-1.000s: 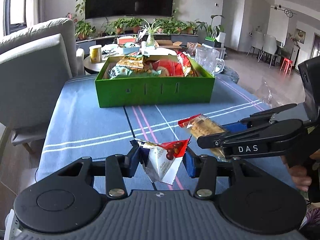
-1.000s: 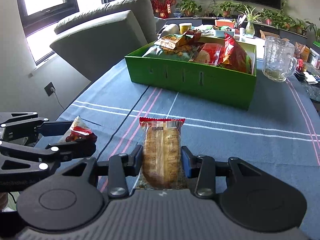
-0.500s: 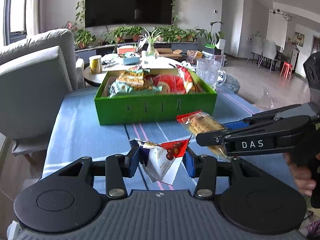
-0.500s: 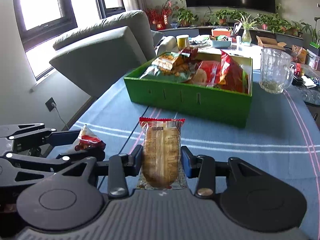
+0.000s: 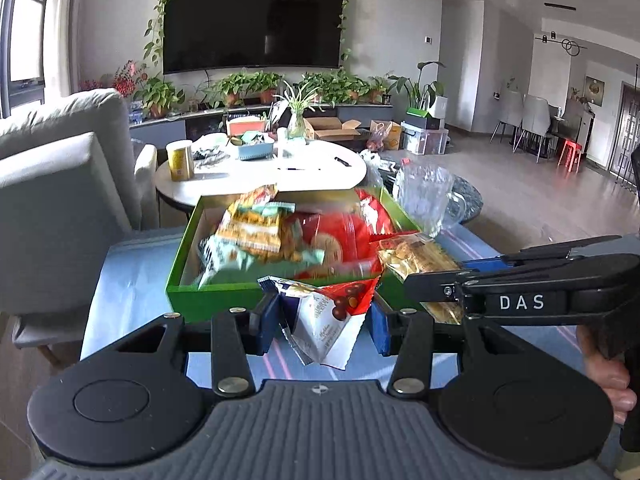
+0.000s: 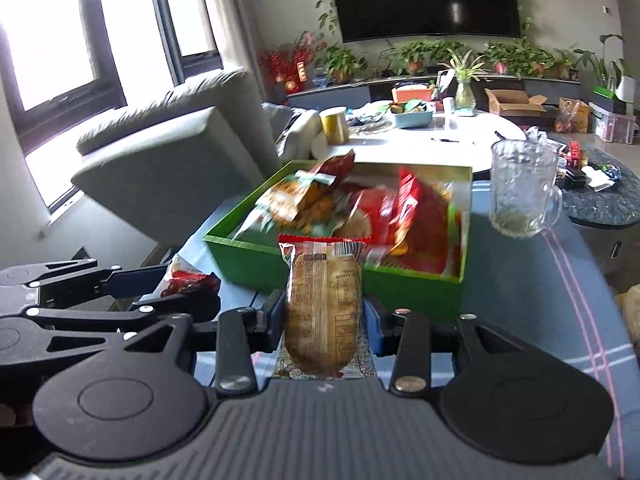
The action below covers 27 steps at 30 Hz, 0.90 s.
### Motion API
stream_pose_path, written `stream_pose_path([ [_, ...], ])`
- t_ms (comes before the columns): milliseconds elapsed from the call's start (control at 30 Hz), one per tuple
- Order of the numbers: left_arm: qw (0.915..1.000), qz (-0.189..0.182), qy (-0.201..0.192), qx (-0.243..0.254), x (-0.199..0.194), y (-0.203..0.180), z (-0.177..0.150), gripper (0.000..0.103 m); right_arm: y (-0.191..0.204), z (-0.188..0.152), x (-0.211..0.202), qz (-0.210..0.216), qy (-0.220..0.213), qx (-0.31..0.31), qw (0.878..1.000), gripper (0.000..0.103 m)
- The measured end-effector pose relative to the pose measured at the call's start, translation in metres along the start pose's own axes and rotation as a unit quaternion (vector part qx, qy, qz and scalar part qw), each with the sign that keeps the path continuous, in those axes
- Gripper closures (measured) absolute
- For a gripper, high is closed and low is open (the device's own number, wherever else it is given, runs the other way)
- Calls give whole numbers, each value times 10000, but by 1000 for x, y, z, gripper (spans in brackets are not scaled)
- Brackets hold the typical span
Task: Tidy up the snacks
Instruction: 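Carry the chip bag and biscuit pack over the green box with both grippers, then open both grippers to drop the chip bag and biscuit pack into the box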
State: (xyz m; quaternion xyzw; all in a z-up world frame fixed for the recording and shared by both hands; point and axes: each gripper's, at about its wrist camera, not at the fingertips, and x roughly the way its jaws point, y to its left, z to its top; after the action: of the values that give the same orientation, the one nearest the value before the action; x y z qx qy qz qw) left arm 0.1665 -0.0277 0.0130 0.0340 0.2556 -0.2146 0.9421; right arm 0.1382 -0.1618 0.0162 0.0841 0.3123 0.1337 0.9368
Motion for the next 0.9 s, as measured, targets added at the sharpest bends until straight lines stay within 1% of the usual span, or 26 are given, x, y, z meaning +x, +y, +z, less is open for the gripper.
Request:
stream_pose_path([
  [200, 9999, 48, -85, 102, 26, 0, 24, 60, -11, 31, 13, -134, -184, 60, 9997, 17],
  [300, 9999, 14, -66, 151, 45, 2, 37, 60, -18, 49, 22, -152, -294, 205, 9992, 17],
  [433, 9998, 71, -28, 169, 73, 4, 47, 60, -26, 67, 38, -132, -346, 446, 9983, 17],
  [667, 9995, -62, 105, 290, 117, 2, 49, 60, -39, 81, 69, -214, -254, 687, 9971, 17],
  [800, 9994, -143, 148, 269, 131, 3, 48, 60, -47, 84, 82, -188, -211, 855, 9959, 17],
  [900, 9993, -112, 178, 305, 137, 2, 47, 60, -47, 84, 89, -214, -172, 877, 9958, 17],
])
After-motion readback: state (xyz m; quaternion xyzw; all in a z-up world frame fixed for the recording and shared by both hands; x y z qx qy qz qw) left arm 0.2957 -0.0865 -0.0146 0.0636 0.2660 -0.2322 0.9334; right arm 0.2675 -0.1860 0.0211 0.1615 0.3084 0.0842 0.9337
